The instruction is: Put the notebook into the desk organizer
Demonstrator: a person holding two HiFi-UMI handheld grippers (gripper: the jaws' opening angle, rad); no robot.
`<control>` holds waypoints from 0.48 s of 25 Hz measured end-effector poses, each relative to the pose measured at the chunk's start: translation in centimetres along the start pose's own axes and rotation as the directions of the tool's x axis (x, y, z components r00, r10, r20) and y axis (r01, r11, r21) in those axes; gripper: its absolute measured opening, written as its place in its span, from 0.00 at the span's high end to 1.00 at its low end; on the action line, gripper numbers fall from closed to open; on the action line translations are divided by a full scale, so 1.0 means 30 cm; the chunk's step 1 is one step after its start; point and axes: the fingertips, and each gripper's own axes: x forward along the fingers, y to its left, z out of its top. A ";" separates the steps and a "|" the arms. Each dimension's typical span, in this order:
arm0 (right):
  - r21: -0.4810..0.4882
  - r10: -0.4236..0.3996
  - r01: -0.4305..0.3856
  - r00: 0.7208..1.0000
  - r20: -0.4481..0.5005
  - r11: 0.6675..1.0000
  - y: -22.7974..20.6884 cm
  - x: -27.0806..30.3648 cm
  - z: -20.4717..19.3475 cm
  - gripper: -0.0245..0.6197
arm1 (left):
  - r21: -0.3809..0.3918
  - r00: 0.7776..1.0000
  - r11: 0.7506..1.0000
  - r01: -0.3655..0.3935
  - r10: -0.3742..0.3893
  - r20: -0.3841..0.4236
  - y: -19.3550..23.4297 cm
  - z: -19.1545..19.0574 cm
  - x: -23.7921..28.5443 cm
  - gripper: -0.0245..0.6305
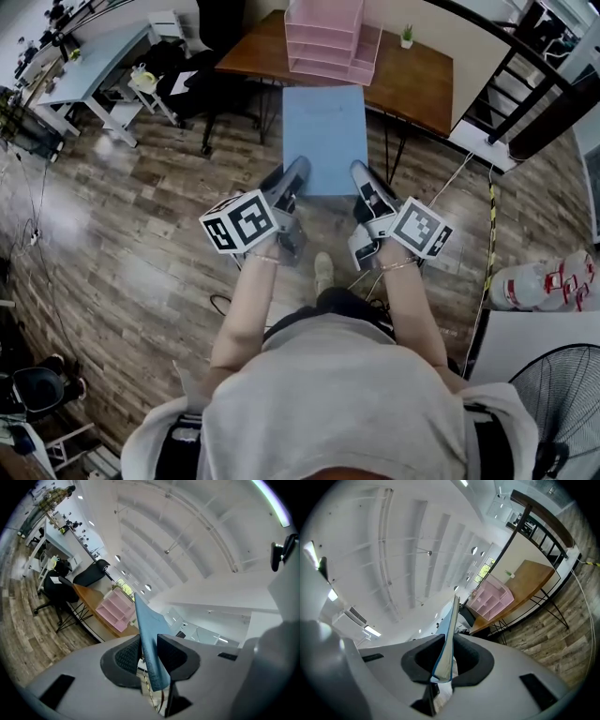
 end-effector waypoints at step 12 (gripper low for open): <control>0.012 0.059 -0.059 0.998 -0.008 0.998 -0.184 0.385 0.265 0.88 | 0.021 0.999 1.000 -0.021 0.020 0.030 0.155 0.232 0.404 0.81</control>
